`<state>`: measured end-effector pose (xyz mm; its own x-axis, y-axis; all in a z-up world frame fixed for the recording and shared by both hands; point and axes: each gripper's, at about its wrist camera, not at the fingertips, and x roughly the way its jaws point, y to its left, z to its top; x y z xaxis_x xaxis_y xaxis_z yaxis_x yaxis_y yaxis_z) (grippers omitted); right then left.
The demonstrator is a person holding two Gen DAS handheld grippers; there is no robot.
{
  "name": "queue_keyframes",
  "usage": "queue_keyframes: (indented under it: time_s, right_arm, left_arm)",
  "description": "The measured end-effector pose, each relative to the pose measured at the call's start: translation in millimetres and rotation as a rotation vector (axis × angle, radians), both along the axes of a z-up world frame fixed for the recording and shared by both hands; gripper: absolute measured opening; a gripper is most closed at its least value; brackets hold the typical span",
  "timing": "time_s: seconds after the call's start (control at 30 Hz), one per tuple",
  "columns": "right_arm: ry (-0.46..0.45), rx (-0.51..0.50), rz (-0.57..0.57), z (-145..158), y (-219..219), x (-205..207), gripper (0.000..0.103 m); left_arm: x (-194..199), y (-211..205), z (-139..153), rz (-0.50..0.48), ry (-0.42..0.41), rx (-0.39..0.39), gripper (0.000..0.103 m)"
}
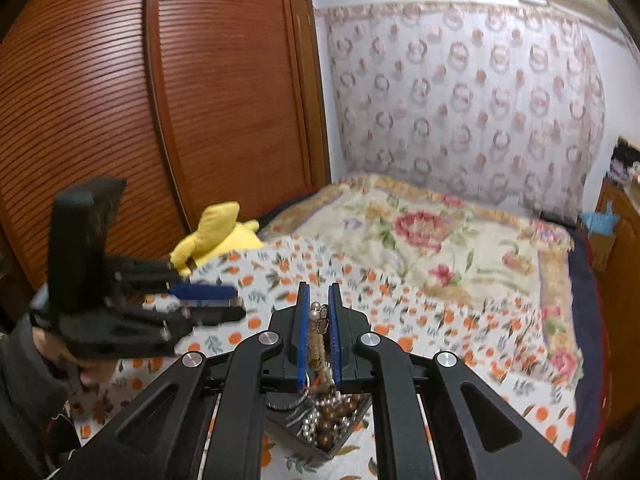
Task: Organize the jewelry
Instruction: 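Carry the gold ring into the box with the left tool while the right tool lowers the pearls in, then open both tools and withdraw them toward the green jade pendant, then close the right tool on the green jade pendant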
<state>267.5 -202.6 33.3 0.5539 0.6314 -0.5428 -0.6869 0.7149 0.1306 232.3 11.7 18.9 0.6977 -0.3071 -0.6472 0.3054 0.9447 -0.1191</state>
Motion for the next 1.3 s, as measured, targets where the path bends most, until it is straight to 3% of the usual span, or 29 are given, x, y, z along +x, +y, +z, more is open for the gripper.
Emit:
queue_keyframes:
  time_s: [0.2, 0.43, 0.53, 0.8, 1.07, 1.3]
  right_arm:
    - [0.067, -0.018, -0.004, -31.4, 0.6, 2.4, 0.011]
    - [0.103, -0.036, -0.011, -45.0, -1.8, 5.2, 0.013]
    - [0.100, -0.037, -0.017, -45.7, -3.2, 3.1, 0.019]
    - [0.102, -0.022, -0.044, -45.9, -17.9, -15.7, 0.019]
    - [0.156, -0.076, -0.015, -79.3, -10.4, -57.0, 0.019]
    - [0.222, -0.137, 0.040, -115.9, 17.8, -75.7, 0.019]
  left_arm:
    - [10.1, -9.1, -6.1, -0.022, 0.018, -0.003, 0.024]
    - [14.3, -19.5, -17.1, -0.036, 0.039, 0.009, 0.025]
    - [14.4, -21.0, -17.8, -0.034, 0.039, 0.012, 0.036]
    - [-5.7, -11.4, -14.8, -0.012, 0.009, 0.013, 0.052]
    - [-43.3, 11.1, -36.8, 0.040, 0.033, 0.026, 0.074]
    - [-65.7, 29.2, -63.4, 0.091, 0.084, 0.033, 0.080]
